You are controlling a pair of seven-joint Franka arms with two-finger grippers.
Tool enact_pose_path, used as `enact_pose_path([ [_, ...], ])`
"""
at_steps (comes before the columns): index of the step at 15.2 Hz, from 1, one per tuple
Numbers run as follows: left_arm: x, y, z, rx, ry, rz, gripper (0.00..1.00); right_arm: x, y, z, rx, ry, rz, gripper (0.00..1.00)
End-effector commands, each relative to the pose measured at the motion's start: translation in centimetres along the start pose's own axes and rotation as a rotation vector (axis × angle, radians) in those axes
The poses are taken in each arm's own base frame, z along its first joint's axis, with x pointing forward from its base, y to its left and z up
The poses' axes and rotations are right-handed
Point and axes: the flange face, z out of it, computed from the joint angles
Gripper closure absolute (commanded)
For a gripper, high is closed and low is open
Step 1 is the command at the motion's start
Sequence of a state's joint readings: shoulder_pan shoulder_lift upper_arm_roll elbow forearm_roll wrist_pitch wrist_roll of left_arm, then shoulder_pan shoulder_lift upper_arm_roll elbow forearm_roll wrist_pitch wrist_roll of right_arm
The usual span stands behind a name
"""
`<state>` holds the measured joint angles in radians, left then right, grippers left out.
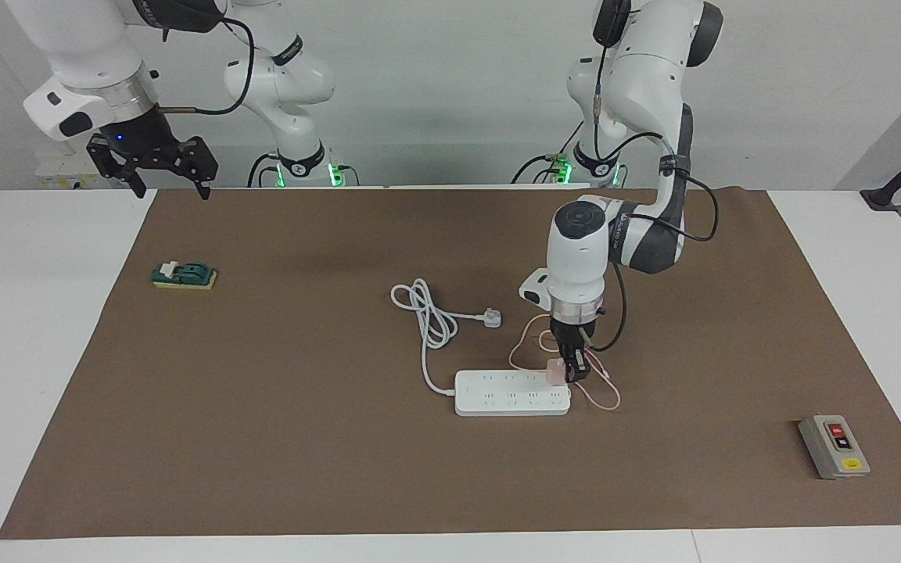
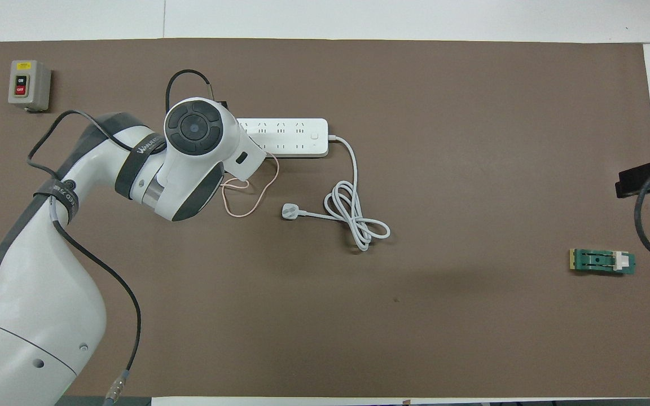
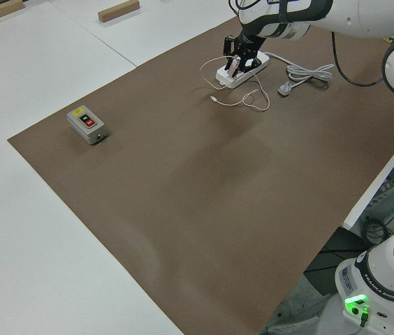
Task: Plug charger into power strip
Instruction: 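Align the charger prongs with a power strip socket using the left gripper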
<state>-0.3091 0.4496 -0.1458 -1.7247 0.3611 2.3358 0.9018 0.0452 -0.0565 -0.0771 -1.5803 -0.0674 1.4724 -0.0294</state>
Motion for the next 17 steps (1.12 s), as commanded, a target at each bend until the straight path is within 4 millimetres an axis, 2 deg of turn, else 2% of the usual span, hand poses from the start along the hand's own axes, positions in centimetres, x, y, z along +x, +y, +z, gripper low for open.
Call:
enact_pose_path([
  [1, 0.0, 1.4, 0.2, -0.015, -0.021, 0.010, 1.00, 0.0, 0.0, -0.4, 0.016, -0.008, 0.013, 0.00],
  [9, -0.4, 2.0, 0.3, -0.048, -0.046, 0.010, 1.00, 0.2, -0.2, -0.5, 0.055, -0.005, 0.041, 0.00],
  [11, -0.1, 2.6, 0.5, -0.052, -0.041, -0.005, 1.00, 0.1, -0.5, -0.6, 0.052, -0.003, 0.037, 0.00],
  [17, 0.5, 2.4, 0.3, -0.027, -0.016, -0.035, 1.00, 0.1, -0.7, -0.5, 0.052, -0.003, 0.029, 0.00],
])
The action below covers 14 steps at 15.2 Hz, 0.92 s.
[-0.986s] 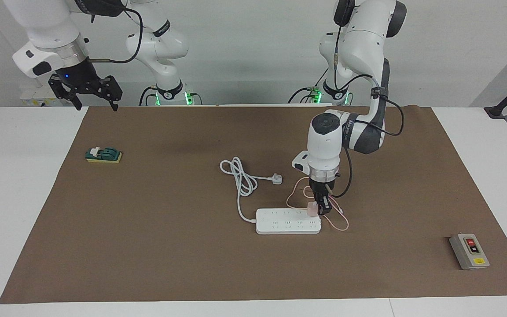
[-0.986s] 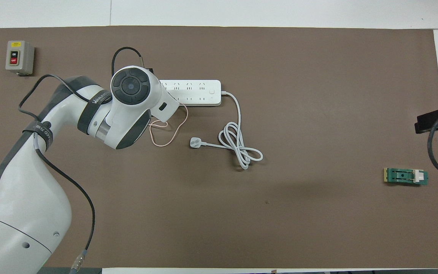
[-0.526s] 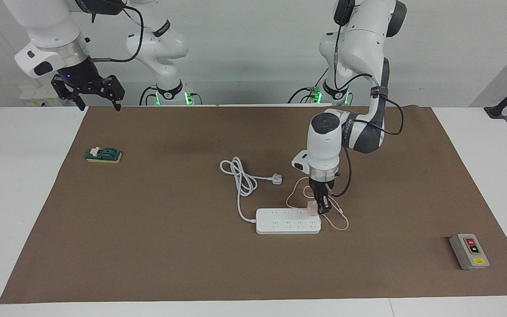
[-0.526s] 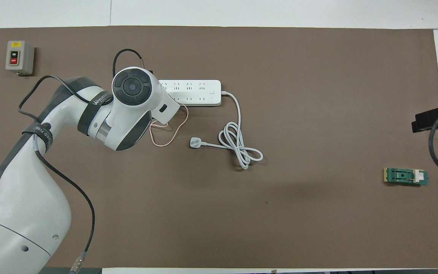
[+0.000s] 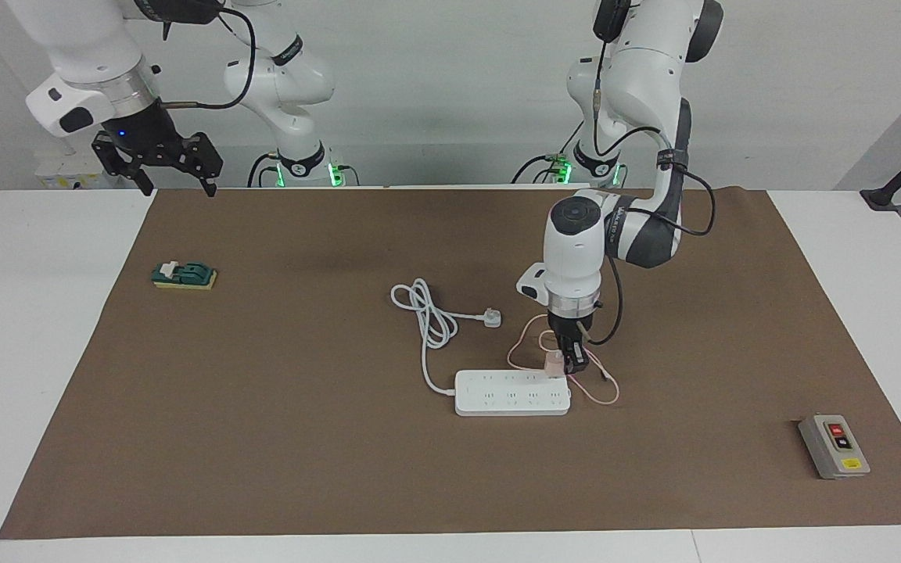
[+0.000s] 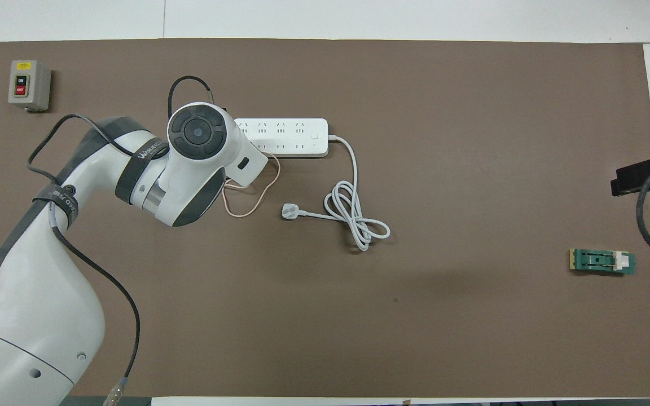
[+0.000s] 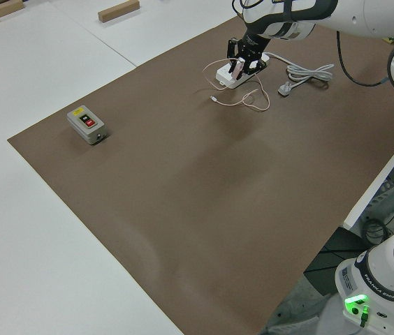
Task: Plug charger into power strip
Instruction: 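Align the charger prongs with a power strip socket using the left gripper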
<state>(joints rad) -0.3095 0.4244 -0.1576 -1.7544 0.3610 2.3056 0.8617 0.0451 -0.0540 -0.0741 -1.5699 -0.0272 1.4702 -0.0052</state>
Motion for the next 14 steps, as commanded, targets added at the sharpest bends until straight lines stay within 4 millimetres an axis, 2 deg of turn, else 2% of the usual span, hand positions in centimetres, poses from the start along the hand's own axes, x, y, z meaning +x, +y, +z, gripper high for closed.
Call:
enact_pose_path([
  [1, 0.2, 1.1, 0.6, 0.003, 0.003, -0.008, 1.00, 0.0, -0.1, -0.1, 0.012, -0.011, 0.012, 0.00],
  [10, -0.5, 0.2, 1.3, 0.036, 0.022, 0.029, 1.00, -0.1, 0.0, 0.1, 0.013, -0.013, 0.018, 0.00],
  [14, 0.1, -1.1, 2.5, -0.068, -0.021, 0.028, 1.00, -0.2, -0.1, 0.1, 0.011, -0.019, 0.012, 0.00],
])
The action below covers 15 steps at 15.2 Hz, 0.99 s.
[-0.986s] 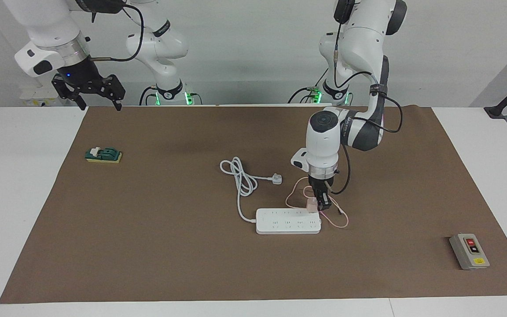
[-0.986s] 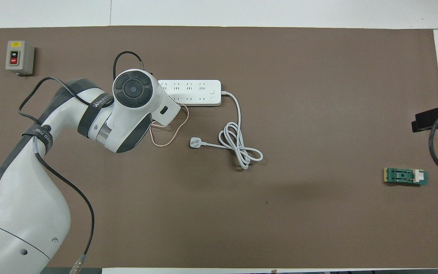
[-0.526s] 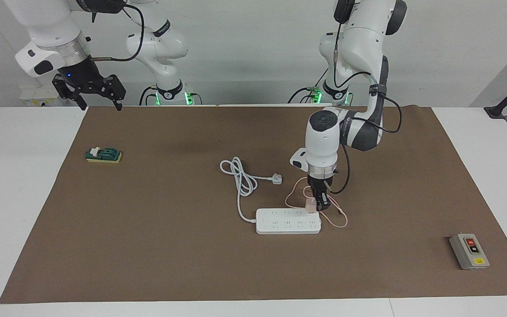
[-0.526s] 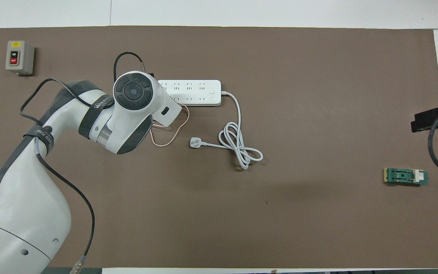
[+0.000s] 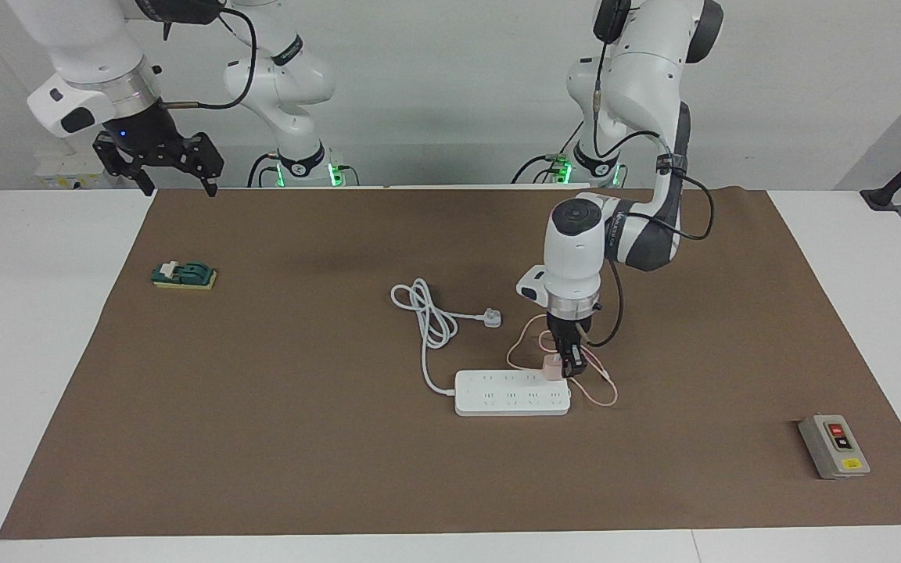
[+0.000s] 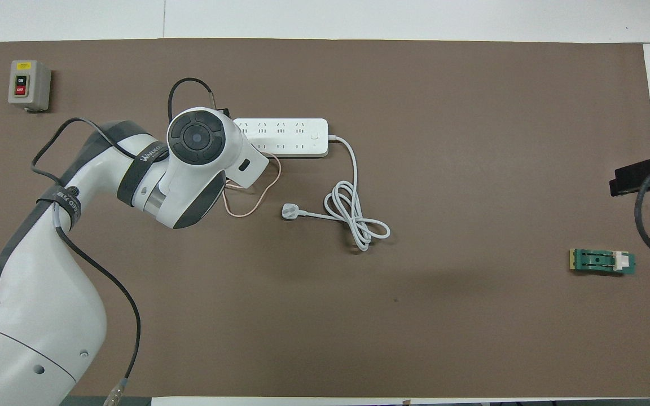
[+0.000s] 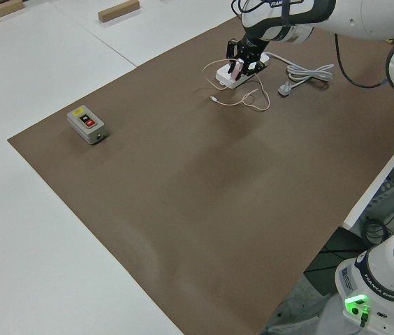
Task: Plug charger into power strip
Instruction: 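Align the charger prongs with a power strip socket using the left gripper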
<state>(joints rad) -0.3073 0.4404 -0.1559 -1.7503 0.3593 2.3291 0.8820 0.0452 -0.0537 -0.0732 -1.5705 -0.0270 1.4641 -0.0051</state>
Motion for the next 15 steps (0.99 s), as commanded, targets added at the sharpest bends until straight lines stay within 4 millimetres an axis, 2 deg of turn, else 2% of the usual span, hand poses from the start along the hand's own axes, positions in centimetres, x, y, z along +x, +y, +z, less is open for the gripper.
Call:
enact_pose_path([
  [1, -0.4, -1.3, 1.6, -0.107, -0.024, -0.006, 1.00, -0.2, 0.1, 0.0, 0.013, -0.012, 0.014, 0.00],
  [3, -0.2, -1.4, 2.4, -0.154, 0.009, -0.035, 1.00, -0.2, 0.1, 0.1, 0.013, -0.013, 0.017, 0.00],
  [6, 0.2, -1.6, 2.4, -0.193, 0.048, -0.073, 1.00, -0.2, 0.2, 0.1, 0.013, -0.013, 0.017, 0.00],
  [8, -0.5, -2.6, 2.9, -0.222, 0.053, -0.073, 1.00, -0.2, 0.2, 0.1, 0.013, -0.015, 0.019, 0.00],
  [10, -0.3, -4.1, 4.0, -0.287, 0.047, -0.019, 1.00, -0.2, 0.2, 0.0, 0.013, -0.012, 0.017, 0.00],
  [11, 0.0, -5.2, 3.9, -0.297, 0.052, -0.010, 1.00, -0.2, 0.2, 0.1, 0.013, -0.015, 0.017, 0.00],
  [15, 0.7, -4.4, 4.7, -0.299, 0.034, 0.017, 1.00, -0.2, 0.2, 0.1, 0.013, -0.013, 0.017, 0.00],
])
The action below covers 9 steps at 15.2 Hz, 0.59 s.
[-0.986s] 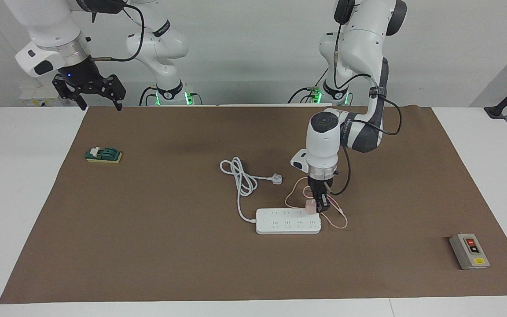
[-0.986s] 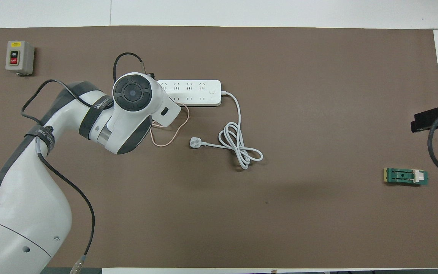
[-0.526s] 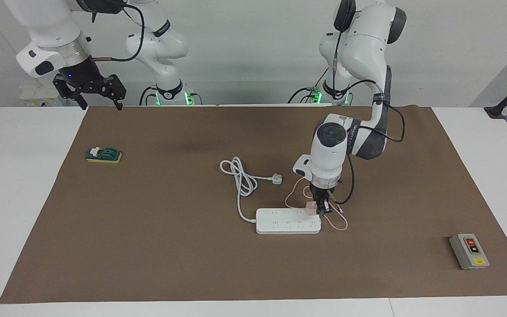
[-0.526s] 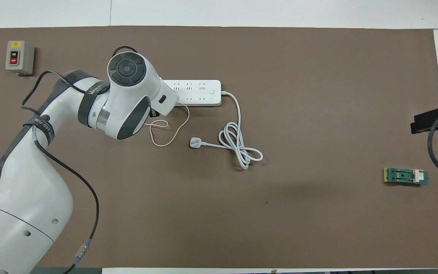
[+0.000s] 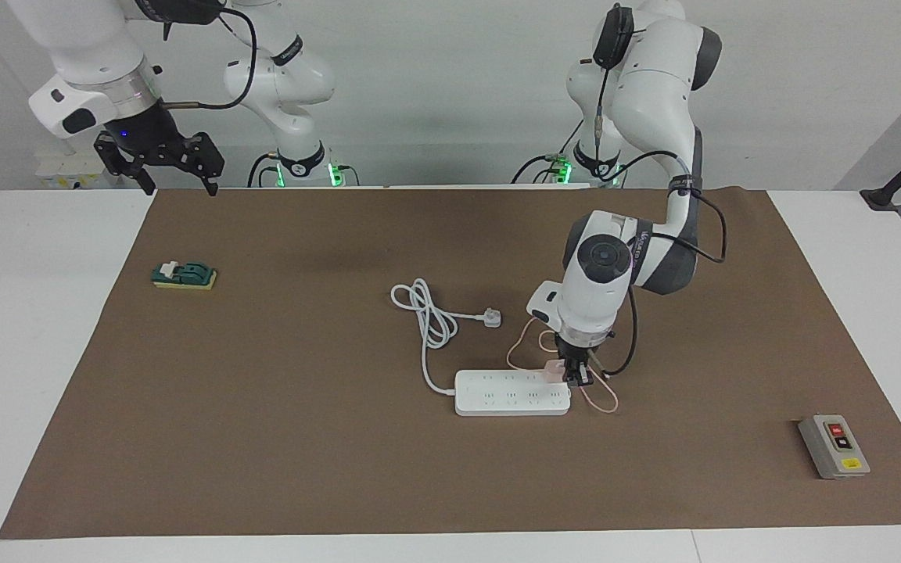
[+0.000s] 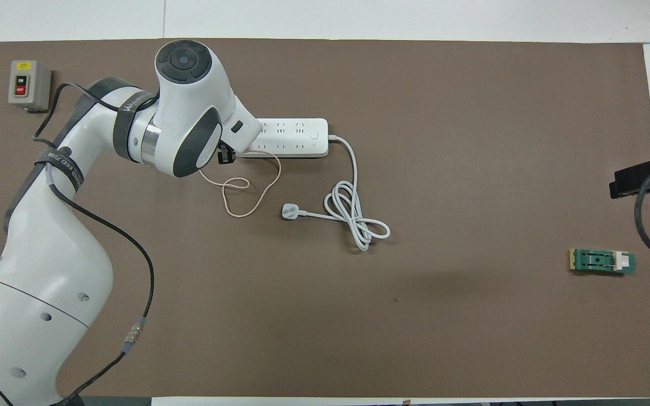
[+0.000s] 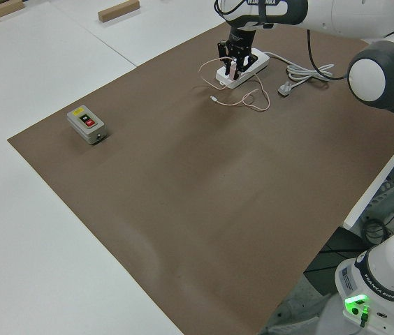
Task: Plug charger into power strip
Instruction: 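Push the charger down into the socket with the left gripper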
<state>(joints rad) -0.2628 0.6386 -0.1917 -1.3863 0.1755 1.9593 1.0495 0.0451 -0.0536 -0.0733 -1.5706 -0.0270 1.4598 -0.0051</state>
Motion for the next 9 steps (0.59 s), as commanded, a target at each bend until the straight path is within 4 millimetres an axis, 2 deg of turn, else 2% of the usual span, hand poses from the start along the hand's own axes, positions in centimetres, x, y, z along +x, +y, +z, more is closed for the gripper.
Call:
enact_pose_path([
  [1, 1.2, -0.1, 3.7, -0.032, -0.014, 0.034, 1.00, -0.1, 0.1, 0.0, 0.013, -0.009, 0.017, 0.00],
  [6, 2.8, 1.3, 3.9, -0.012, -0.072, 0.093, 1.00, -0.2, 0.1, 0.0, 0.013, -0.009, 0.015, 0.00],
  [9, 3.0, 1.6, 4.6, -0.002, -0.083, 0.110, 1.00, -0.2, 0.2, 0.0, 0.013, -0.007, 0.018, 0.00],
])
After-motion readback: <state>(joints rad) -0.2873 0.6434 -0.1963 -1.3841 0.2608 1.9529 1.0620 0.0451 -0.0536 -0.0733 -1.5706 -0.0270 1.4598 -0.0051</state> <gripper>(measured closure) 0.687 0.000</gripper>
